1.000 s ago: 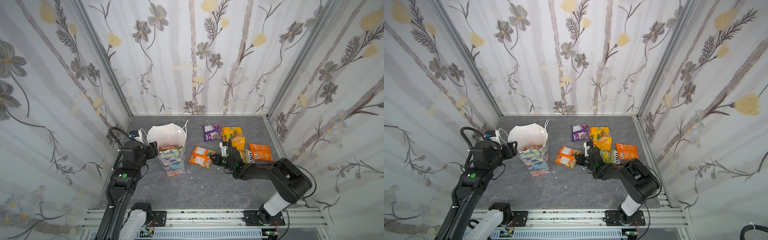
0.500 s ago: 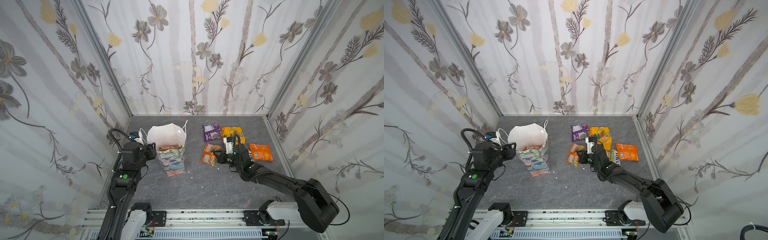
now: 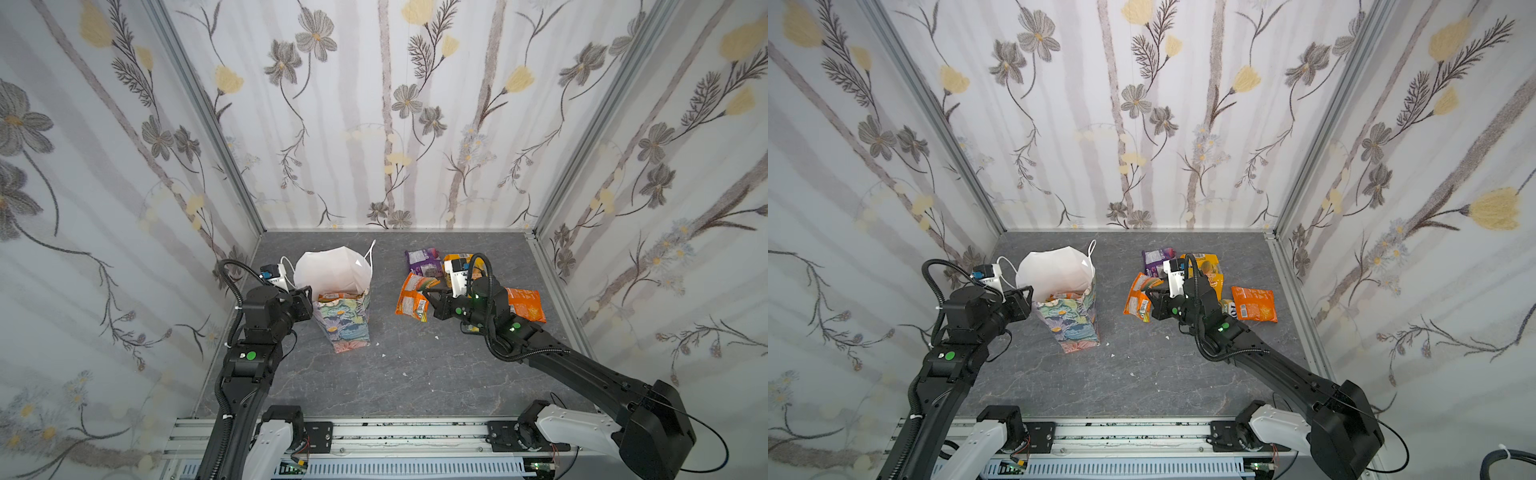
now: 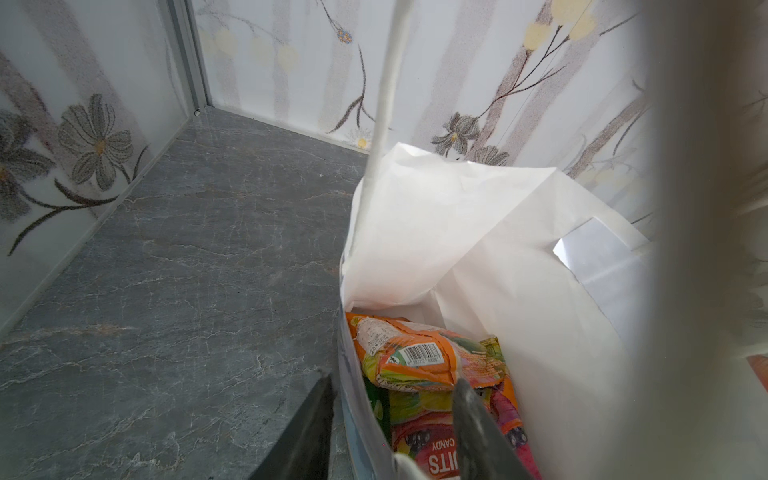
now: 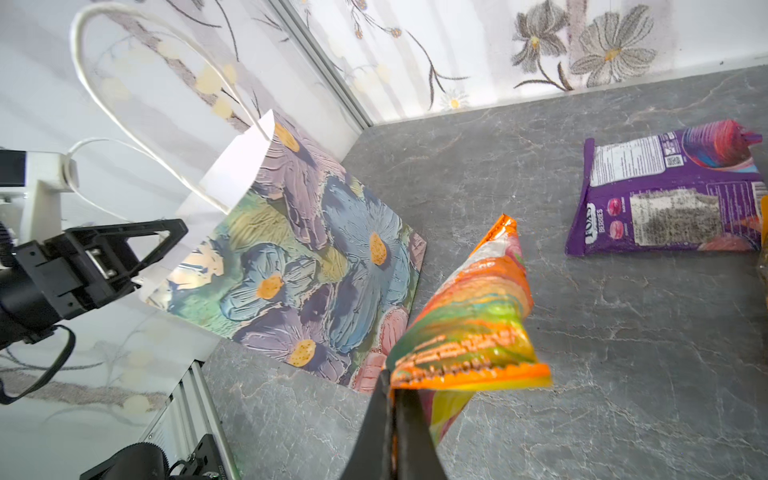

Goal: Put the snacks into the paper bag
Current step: 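Carry the orange packet with the right gripper over the white bag opening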

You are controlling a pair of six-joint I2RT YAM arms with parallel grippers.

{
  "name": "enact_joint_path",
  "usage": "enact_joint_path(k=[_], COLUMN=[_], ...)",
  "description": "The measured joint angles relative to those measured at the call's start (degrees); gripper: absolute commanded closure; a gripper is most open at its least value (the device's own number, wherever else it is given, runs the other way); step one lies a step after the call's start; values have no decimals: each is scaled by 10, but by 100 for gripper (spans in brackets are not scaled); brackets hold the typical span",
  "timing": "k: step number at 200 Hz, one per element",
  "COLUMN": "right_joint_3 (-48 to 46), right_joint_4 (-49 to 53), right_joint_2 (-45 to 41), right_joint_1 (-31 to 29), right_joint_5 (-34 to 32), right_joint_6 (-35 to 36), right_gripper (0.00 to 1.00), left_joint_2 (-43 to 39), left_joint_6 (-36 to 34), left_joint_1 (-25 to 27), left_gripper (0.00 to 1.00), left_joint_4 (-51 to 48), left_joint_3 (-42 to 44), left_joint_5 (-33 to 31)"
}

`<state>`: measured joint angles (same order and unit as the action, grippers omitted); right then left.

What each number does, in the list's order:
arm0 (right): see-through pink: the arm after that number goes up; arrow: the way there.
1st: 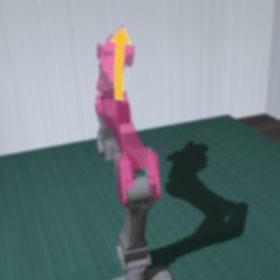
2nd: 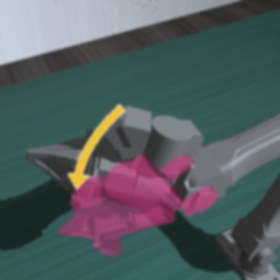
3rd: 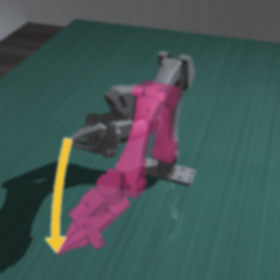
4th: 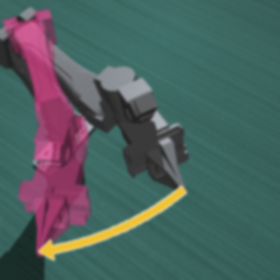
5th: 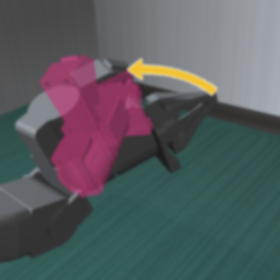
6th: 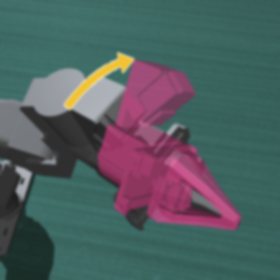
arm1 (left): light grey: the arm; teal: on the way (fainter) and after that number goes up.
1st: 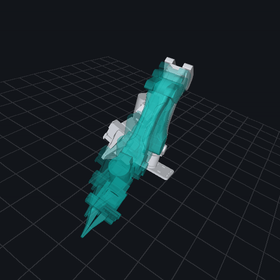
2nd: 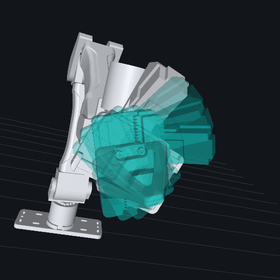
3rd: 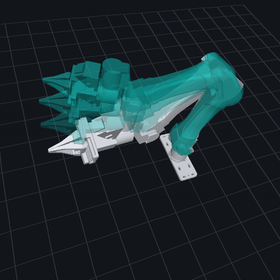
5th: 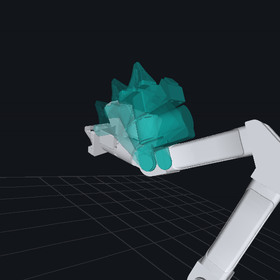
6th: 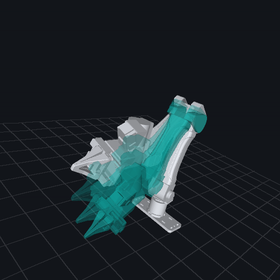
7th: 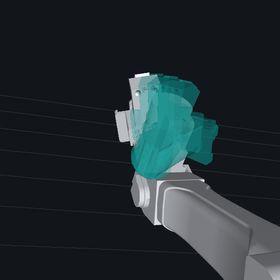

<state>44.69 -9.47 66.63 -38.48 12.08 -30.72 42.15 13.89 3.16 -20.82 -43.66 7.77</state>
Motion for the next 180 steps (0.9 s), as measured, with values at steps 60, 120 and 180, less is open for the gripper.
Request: enact_joint_path(k=[60, 120, 180], right_joint_3=[56, 96, 185], right_joint_4=[38, 63, 98], right_joint_2=[-4, -12, -13], right_joint_1=[-23, -31, -42], right_joint_5=[25, 58, 102], right_joint_6=[43, 67, 98], right_gripper=[100, 100, 100], left_joint_2=[1, 2, -5], left_joint_6=[0, 0, -6], left_joint_1=[0, 0, 0], left_gripper=[55, 53, 53], left_joint_4=[1, -1, -24], left_joint_3=[0, -1, -7], left_joint_5=[3, 5, 8])
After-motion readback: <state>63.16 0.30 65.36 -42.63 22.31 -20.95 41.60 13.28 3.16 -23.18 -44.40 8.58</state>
